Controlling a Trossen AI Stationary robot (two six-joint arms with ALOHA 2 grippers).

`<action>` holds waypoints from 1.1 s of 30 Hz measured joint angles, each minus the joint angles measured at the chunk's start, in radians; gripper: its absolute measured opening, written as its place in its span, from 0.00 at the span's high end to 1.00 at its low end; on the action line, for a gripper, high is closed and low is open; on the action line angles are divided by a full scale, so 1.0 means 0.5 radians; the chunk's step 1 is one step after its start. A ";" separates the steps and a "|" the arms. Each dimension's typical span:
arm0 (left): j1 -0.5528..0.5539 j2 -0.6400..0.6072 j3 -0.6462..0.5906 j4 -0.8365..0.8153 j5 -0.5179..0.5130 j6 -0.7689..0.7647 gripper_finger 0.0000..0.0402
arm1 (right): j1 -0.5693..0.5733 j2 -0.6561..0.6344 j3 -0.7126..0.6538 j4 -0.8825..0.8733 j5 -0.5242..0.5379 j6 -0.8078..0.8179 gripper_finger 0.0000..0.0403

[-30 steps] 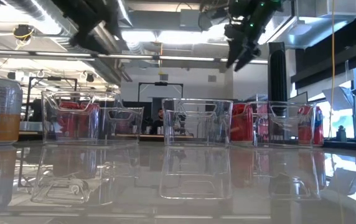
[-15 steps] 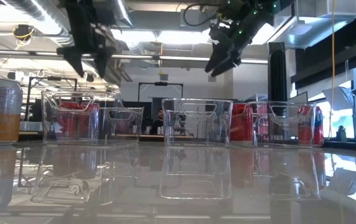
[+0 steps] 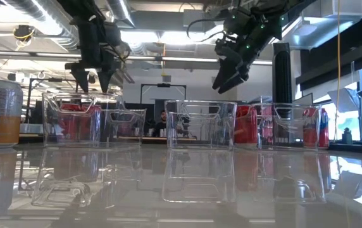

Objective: Sort soda cans
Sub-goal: Put the top middle red black soda can into the right transparent bin

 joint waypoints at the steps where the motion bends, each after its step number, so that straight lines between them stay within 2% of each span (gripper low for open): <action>1: 0.005 0.012 0.005 0.001 0.001 0.034 0.11 | 0.000 0.000 -0.002 -0.003 -0.002 0.000 0.22; 5: 0.024 0.059 0.005 -0.004 -0.025 0.152 0.11 | 0.000 0.000 -0.002 0.014 -0.056 0.002 0.22; 10: 0.044 0.086 0.004 0.054 -0.194 0.212 0.11 | 0.000 0.000 -0.002 0.034 -0.117 0.038 0.22; 15: 0.079 0.139 -0.015 0.083 -0.192 0.228 0.11 | 0.000 0.000 -0.002 0.038 -0.177 0.046 0.22; 33: 0.121 0.383 -0.051 0.114 -0.066 0.344 0.11 | 0.000 0.000 -0.001 0.037 -0.193 0.051 0.22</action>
